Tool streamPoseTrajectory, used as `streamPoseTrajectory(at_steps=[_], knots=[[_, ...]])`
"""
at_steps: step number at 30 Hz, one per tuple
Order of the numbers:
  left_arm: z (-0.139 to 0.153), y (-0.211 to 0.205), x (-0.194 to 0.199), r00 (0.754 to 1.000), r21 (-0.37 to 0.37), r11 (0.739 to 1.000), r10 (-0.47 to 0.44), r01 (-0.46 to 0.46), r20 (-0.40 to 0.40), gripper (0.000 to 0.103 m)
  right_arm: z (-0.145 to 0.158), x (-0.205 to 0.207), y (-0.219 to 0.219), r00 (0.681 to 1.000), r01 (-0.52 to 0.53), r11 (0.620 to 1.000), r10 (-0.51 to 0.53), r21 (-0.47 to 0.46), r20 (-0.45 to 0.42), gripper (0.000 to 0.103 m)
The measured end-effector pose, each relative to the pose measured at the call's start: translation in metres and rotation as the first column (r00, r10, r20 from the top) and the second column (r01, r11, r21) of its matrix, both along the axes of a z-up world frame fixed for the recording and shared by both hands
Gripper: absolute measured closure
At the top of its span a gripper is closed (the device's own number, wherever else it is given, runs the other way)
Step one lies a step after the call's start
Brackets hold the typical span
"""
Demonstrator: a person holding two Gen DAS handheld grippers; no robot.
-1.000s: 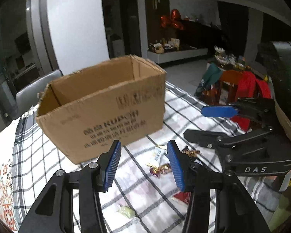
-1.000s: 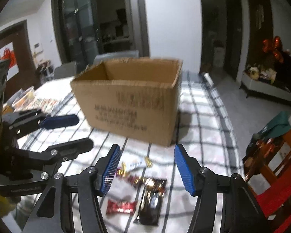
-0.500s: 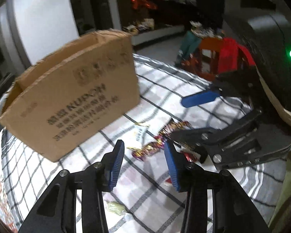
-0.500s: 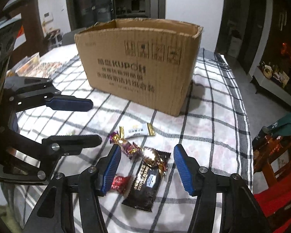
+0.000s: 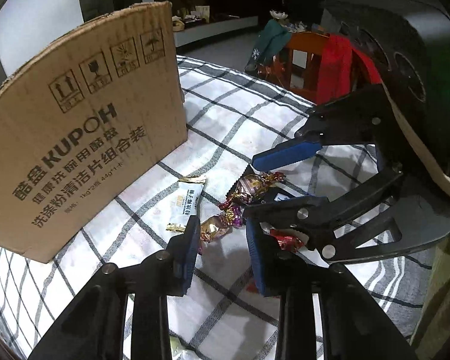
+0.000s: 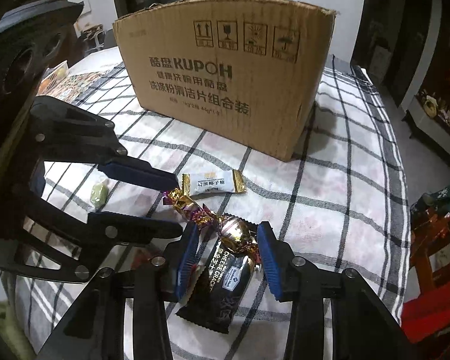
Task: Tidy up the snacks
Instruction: 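Grasp the purple-gold wrapped candy with the left tool while the right tool grasps the gold candy, then carry both wrapped candies with both tools over the box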
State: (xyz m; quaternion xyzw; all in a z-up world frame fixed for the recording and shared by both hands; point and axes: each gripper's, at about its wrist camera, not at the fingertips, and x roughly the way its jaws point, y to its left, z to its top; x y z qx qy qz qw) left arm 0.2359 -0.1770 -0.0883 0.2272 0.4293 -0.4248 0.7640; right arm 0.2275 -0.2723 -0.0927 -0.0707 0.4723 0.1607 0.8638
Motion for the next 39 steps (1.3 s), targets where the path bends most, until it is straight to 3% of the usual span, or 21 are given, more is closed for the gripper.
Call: streamPoseTrajectory(at_steps=[2, 11, 18, 27, 39], knots=[[-0.004, -0.001, 0.000, 1.000, 0.007, 1.000, -0.005, 0.005, 0.002, 0.071, -0.003, 0.001, 0.001, 1.000, -0.007, 1.000, 0.007, -0.001, -0.010, 0.066], [-0.018, -0.008, 0.006, 1.000, 0.033, 0.999, 0.011, -0.011, -0.003, 0.072, -0.012, 0.007, -0.001, 1.000, 0.014, 1.000, -0.014, -0.001, -0.023, 0.066], [-0.023, -0.006, 0.007, 0.998, 0.032, 0.998, 0.056, -0.056, -0.010, 0.082, -0.013, 0.007, -0.003, 0.999, 0.041, 0.999, -0.040, 0.015, -0.012, 0.076], [-0.003, 0.006, 0.001, 0.990, -0.011, 0.990, 0.141, -0.141, 0.003, 0.082, -0.001, -0.003, -0.003, 0.998, 0.063, 0.997, -0.064, 0.045, 0.021, 0.078], [0.036, 0.029, -0.002, 0.962, -0.130, 0.953, 0.272, -0.272, -0.020, 0.087, 0.037, -0.014, -0.001, 0.986, 0.114, 0.988, -0.126, 0.108, 0.108, 0.078]])
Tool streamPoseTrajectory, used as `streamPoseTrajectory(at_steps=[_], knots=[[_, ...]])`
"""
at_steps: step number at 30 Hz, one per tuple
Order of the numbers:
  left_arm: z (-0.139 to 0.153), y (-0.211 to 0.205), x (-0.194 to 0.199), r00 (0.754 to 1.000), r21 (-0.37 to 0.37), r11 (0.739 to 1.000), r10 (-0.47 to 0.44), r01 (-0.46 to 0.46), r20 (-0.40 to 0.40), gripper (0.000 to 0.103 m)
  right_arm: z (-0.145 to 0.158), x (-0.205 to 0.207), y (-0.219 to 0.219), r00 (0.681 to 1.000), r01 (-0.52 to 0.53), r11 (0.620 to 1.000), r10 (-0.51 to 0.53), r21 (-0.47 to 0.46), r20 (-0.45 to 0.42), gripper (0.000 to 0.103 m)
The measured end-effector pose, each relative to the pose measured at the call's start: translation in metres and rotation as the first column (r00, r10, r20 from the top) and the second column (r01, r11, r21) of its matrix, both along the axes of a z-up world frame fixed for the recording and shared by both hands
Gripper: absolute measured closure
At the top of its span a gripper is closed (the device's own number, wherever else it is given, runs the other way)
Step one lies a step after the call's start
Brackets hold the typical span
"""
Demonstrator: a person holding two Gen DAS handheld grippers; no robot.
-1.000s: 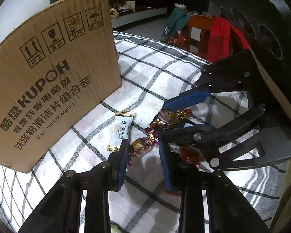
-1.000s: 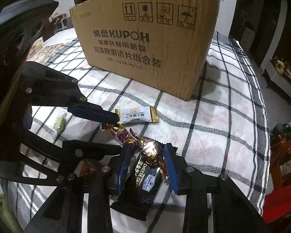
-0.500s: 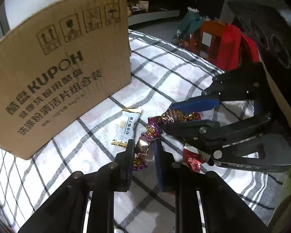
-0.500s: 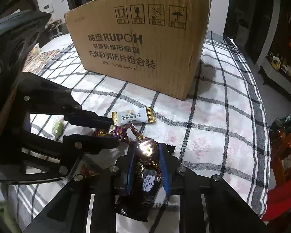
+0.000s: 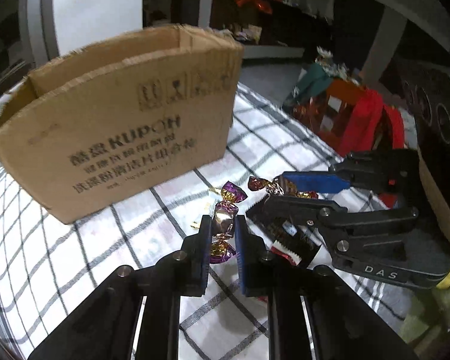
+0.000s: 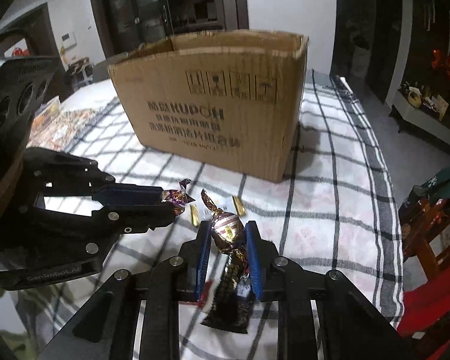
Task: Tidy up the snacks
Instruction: 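Carry both wrapped candies with both tools over the box, then open both tools to drop the candies into the box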
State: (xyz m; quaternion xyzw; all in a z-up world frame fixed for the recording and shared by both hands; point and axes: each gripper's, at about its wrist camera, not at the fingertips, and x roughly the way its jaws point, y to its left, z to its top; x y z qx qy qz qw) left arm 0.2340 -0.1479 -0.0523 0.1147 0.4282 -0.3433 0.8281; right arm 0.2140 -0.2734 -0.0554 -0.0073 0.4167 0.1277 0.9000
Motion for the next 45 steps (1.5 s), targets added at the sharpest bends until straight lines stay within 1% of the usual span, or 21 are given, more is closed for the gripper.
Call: streamPoseTrajectory(at_steps=[11, 19, 26, 34, 41, 45], knots=[[0.049, 0.022, -0.005, 0.992, -0.083, 0.993, 0.088, -0.081, 0.090, 0.087, 0.046, -0.006, 0.008, 0.992, 0.022, 0.998, -0.029, 0.058, 0.122, 0.078], [0.076, 0.036, 0.005, 0.983, -0.141, 0.983, 0.139, -0.122, 0.122, 0.087, 0.073, 0.003, 0.012, 0.982, 0.032, 0.995, -0.050, 0.098, 0.184, 0.078], [0.093, 0.042, 0.019, 0.970, -0.153, 0.976, 0.177, -0.152, 0.168, 0.087, 0.095, 0.022, 0.013, 0.971, 0.043, 0.994, -0.065, 0.100, 0.229, 0.078], [0.113, 0.046, 0.048, 0.951, -0.157, 0.968, 0.225, -0.194, 0.212, 0.087, 0.111, 0.053, 0.012, 0.967, 0.040, 0.995, -0.061, 0.090, 0.246, 0.078], [0.117, 0.048, 0.079, 0.943, -0.148, 0.961, 0.260, -0.233, 0.207, 0.087, 0.114, 0.085, 0.011, 0.967, 0.056, 0.996, -0.070, 0.065, 0.244, 0.078], [0.118, 0.047, 0.094, 0.938, -0.143, 0.957, 0.277, -0.252, 0.206, 0.087, 0.114, 0.101, 0.009, 0.968, 0.069, 0.995, -0.085, 0.073, 0.238, 0.078]])
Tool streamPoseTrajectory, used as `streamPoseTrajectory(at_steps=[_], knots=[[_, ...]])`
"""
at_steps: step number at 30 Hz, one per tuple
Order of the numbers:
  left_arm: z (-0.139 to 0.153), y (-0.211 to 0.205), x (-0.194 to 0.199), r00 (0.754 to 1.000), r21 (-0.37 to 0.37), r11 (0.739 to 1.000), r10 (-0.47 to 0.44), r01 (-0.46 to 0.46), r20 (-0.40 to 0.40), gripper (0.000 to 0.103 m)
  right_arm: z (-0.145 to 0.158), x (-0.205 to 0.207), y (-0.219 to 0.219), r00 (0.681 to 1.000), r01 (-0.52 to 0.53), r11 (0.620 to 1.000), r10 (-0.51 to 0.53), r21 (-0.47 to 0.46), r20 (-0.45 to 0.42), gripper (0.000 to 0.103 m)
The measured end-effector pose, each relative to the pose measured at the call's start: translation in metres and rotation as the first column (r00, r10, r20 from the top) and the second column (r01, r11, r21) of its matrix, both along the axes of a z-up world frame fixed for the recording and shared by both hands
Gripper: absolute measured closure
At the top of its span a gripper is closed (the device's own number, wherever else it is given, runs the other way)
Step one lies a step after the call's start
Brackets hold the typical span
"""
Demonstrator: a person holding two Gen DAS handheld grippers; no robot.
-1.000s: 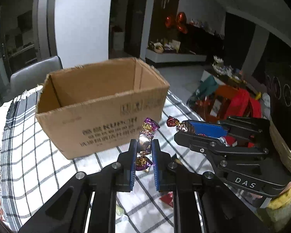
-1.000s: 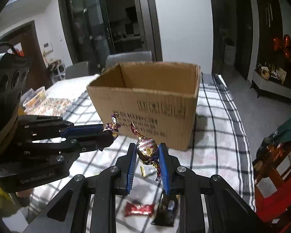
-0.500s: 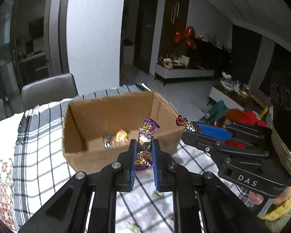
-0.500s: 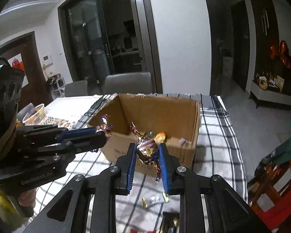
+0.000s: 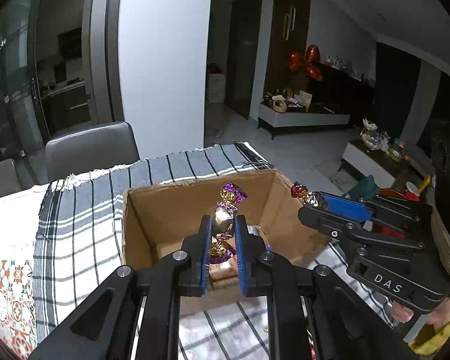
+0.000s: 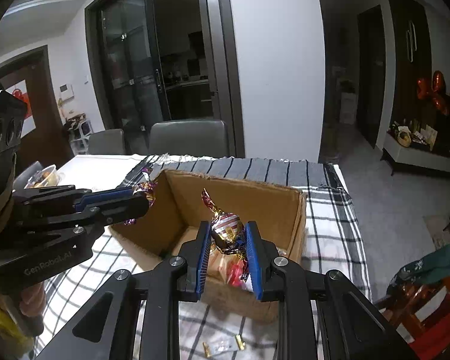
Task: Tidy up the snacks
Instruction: 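Open both tools to drop the candies into the box, then move both tools back down toward the remaining snacks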
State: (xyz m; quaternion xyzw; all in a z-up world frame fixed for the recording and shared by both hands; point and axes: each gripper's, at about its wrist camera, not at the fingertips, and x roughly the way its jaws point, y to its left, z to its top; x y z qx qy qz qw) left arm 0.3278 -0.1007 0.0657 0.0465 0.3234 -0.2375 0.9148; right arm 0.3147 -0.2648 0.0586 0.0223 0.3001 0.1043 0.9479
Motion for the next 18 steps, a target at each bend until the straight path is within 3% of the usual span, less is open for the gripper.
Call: streamPoseTrajectory(at_steps=[3, 4, 6, 7, 18], knots=[[0.001, -0.002, 0.011, 1.000, 0.016, 1.000, 0.014, -0.014, 0.009, 0.086, -0.001, 0.011, -0.002, 1.000, 0.011, 1.000, -0.011, 0.015, -0.002, 0.078], [0.001, -0.002, 0.012, 1.000, 0.022, 1.000, 0.020, -0.020, 0.014, 0.075, 0.000, 0.014, -0.002, 1.000, 0.024, 1.000, -0.024, 0.008, 0.002, 0.077], [0.002, 0.001, 0.015, 0.999, 0.016, 0.999, 0.032, -0.032, 0.013, 0.061, 0.000, 0.013, -0.003, 0.999, 0.045, 0.999, -0.045, -0.009, 0.014, 0.057], [0.002, 0.003, 0.013, 0.999, 0.011, 0.999, 0.040, -0.040, 0.017, 0.060, 0.000, 0.011, -0.003, 0.998, 0.061, 0.998, -0.061, -0.019, 0.021, 0.054], [0.004, 0.014, -0.044, 0.995, 0.061, 0.996, 0.058, -0.063, 0.087, 0.052, -0.006, -0.041, 0.002, 0.996, 0.081, 0.996, -0.080, -0.048, 0.031, 0.054]])
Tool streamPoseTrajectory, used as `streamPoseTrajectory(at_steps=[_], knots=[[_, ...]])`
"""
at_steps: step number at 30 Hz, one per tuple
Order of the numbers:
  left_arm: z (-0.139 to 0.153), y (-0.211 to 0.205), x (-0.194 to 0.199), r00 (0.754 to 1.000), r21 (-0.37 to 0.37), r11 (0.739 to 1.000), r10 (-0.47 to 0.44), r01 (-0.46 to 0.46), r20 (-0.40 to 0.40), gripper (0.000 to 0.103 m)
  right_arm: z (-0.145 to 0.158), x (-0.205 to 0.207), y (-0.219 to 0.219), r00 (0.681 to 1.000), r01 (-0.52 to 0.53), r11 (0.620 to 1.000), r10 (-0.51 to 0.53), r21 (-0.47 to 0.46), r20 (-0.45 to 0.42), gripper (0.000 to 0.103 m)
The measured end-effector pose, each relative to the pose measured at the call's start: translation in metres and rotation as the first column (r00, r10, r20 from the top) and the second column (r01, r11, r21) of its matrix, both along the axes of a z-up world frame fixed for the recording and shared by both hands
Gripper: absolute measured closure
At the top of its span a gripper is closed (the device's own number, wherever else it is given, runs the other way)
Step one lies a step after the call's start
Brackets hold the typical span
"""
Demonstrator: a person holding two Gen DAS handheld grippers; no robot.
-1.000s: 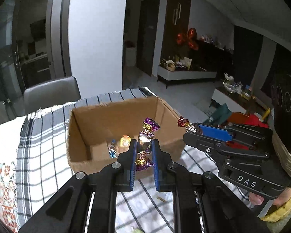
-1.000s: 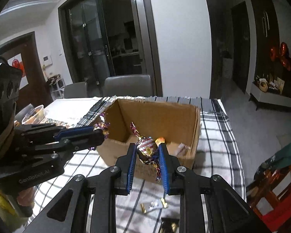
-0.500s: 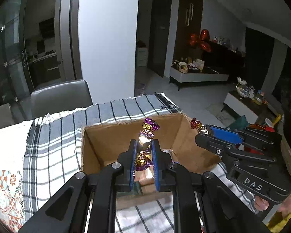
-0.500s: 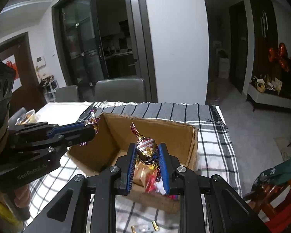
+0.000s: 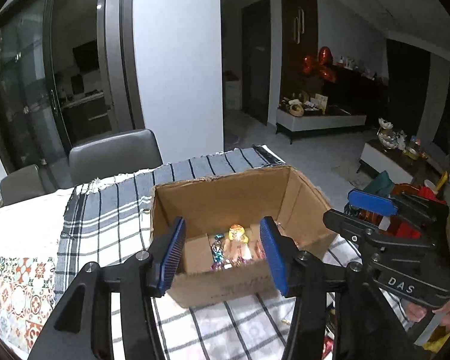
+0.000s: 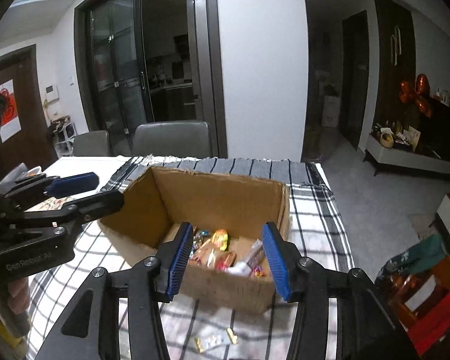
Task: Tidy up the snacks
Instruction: 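Move both tools back down toward the remaining snacks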
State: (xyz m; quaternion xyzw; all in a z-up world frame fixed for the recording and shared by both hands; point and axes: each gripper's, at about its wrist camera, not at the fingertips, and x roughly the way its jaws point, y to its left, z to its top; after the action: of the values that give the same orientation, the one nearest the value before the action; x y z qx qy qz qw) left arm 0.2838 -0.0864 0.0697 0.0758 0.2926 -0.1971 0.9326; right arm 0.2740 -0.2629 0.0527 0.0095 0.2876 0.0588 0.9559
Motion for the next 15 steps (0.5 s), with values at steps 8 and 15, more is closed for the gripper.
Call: streamPoseTrajectory(at_steps=[8, 15], knots=[[-0.002, 0.007, -0.052, 0.994, 0.042, 0.999, 0.015, -0.020, 0.112, 0.052, -0.005, -0.046, 0.002, 1.000, -0.012, 1.000, 0.012, 0.017, 0.004, 0.054], [-0.015, 0.016, -0.087, 0.992, 0.057, 0.998, -0.001, -0.006, 0.129, 0.052, -0.015, -0.079, 0.012, 0.999, -0.035, 0.999, 0.035, -0.006, 0.003, 0.054]])
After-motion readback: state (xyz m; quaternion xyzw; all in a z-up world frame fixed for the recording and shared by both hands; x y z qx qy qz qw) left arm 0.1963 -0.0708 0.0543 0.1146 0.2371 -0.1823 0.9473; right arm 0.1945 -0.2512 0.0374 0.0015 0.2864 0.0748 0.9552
